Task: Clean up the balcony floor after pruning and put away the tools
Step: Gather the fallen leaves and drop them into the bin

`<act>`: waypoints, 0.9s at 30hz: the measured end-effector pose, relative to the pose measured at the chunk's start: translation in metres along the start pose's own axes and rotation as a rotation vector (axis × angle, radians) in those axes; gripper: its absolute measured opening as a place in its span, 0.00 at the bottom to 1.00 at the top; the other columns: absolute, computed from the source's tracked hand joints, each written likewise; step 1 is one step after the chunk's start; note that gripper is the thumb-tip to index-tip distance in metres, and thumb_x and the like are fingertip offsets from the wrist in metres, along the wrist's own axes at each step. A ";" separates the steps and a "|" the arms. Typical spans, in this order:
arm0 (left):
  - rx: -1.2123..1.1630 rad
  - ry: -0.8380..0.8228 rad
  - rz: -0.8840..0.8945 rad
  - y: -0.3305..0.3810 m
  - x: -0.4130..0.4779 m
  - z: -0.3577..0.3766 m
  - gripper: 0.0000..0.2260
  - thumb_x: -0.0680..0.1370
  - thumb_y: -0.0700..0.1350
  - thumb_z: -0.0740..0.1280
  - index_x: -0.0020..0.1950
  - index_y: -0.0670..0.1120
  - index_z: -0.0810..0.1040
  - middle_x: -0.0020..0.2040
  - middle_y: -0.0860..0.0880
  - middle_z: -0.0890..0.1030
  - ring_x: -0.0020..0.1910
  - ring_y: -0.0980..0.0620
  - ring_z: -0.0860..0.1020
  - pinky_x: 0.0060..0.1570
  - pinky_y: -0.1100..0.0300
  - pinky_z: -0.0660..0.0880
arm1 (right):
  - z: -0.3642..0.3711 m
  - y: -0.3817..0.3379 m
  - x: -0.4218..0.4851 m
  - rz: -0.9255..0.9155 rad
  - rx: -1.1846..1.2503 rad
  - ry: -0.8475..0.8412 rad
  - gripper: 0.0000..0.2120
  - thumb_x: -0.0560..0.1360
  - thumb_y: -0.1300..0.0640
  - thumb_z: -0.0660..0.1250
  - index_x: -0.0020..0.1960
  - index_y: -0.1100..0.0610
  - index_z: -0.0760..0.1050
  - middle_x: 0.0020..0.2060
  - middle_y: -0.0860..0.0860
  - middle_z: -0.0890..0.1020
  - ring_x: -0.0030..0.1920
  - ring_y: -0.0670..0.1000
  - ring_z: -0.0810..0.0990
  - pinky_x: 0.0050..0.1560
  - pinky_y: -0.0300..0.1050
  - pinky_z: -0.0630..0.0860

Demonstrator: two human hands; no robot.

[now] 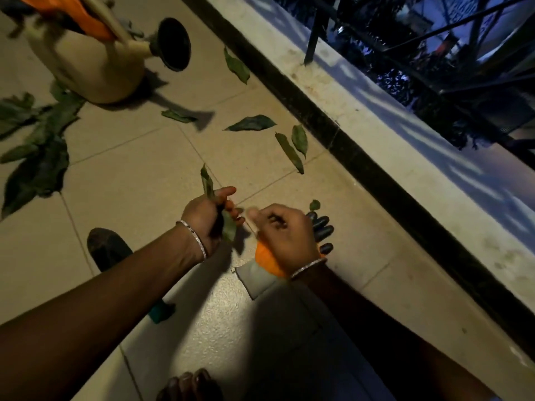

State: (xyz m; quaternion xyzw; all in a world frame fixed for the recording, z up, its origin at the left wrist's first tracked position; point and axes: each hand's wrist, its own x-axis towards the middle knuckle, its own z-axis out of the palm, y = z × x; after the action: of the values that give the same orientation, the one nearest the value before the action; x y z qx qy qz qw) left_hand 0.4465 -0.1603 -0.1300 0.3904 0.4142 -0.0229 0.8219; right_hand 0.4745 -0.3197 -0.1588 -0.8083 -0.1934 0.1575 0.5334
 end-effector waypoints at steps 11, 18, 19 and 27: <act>0.088 -0.074 -0.090 -0.012 -0.006 -0.009 0.06 0.80 0.46 0.62 0.48 0.46 0.75 0.25 0.53 0.61 0.19 0.56 0.58 0.18 0.68 0.54 | -0.070 0.080 0.066 0.275 -0.473 0.279 0.03 0.71 0.60 0.75 0.44 0.57 0.82 0.41 0.52 0.84 0.42 0.50 0.81 0.48 0.48 0.79; 0.050 -0.148 -0.105 -0.005 0.002 -0.002 0.17 0.79 0.57 0.62 0.52 0.43 0.77 0.39 0.45 0.80 0.23 0.54 0.76 0.19 0.67 0.67 | -0.030 -0.008 0.043 0.101 -0.013 0.346 0.09 0.66 0.61 0.80 0.40 0.59 0.80 0.33 0.48 0.82 0.34 0.39 0.81 0.37 0.34 0.78; 0.024 -0.172 -0.115 -0.005 0.004 0.000 0.20 0.79 0.59 0.61 0.53 0.42 0.77 0.40 0.44 0.81 0.25 0.52 0.78 0.22 0.65 0.71 | -0.017 -0.019 0.037 0.085 0.019 0.287 0.09 0.66 0.61 0.80 0.40 0.58 0.80 0.33 0.48 0.82 0.34 0.41 0.82 0.38 0.38 0.80; -0.081 -0.055 -0.201 -0.006 0.020 -0.006 0.19 0.81 0.53 0.61 0.35 0.44 0.76 0.30 0.45 0.78 0.25 0.49 0.78 0.27 0.62 0.76 | 0.031 -0.019 0.029 -0.254 -0.290 0.060 0.07 0.69 0.51 0.76 0.44 0.52 0.84 0.45 0.47 0.80 0.48 0.44 0.73 0.47 0.44 0.75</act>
State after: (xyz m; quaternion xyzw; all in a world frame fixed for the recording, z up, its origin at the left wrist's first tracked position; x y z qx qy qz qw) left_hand 0.4536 -0.1551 -0.1497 0.3126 0.4290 -0.0993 0.8417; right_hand 0.4827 -0.2744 -0.1546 -0.8500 -0.2985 0.0350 0.4327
